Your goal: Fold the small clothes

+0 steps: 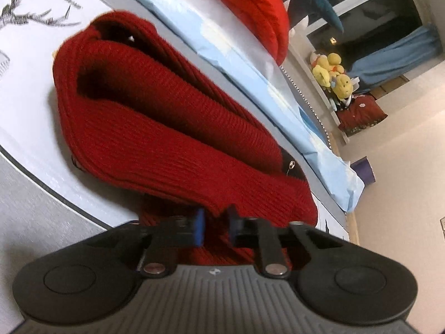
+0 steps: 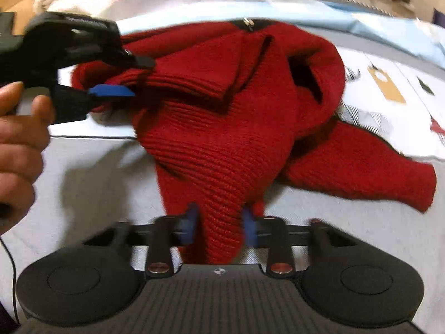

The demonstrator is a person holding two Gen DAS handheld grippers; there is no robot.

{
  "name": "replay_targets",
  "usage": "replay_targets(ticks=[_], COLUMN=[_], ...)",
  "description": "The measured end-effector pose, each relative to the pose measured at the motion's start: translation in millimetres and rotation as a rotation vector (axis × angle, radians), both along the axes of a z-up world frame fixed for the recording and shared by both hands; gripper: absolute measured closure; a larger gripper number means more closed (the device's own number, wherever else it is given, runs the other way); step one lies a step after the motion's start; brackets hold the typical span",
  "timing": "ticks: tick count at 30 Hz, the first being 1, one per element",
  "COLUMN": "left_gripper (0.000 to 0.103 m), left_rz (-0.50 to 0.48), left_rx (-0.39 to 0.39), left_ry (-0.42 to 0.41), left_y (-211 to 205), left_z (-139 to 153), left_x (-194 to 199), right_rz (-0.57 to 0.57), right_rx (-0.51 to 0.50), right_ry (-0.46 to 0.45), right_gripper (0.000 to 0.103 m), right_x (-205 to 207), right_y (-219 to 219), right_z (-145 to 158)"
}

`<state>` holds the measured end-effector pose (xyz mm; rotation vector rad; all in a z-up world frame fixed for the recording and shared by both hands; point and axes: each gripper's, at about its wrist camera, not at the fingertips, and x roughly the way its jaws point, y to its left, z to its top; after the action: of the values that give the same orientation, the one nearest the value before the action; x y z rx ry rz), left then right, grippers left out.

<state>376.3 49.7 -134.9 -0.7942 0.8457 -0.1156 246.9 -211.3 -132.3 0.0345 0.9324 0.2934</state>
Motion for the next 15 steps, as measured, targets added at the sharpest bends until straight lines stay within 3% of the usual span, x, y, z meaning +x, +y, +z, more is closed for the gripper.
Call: replay_targets(ticks=[2,7,11,15], left_gripper=[0.094,0.095,0.096,0.096], left_rz=[0.008,-0.031,-0.105,-0.202], left_rx=[0.024,0.125,0.231,0.339], left_ry=[-0.026,-0.062,-0.043,0.0], left_y=[7.0,37.1,73.1,108.7], left_z=[13.4,56.9,90.9,113.8], left_x=[-8.4,-51.2,-85.6,-137.6], right_rz=[0.003,-0.025,-0.032,0.036], right_rx=[0.014,0.015,-0.012,-0.059], right_ry=[-0.052,-0.18,-0.222,-0.289], right_gripper=[0.094,0.095,0.096,0.096], right_x=[-4.3,-20.9,-43.9,-80.8], right_y=[-3.8,-31.0,-55.4,-80.7], right_z=[9.0,40.8,59.9,81.3])
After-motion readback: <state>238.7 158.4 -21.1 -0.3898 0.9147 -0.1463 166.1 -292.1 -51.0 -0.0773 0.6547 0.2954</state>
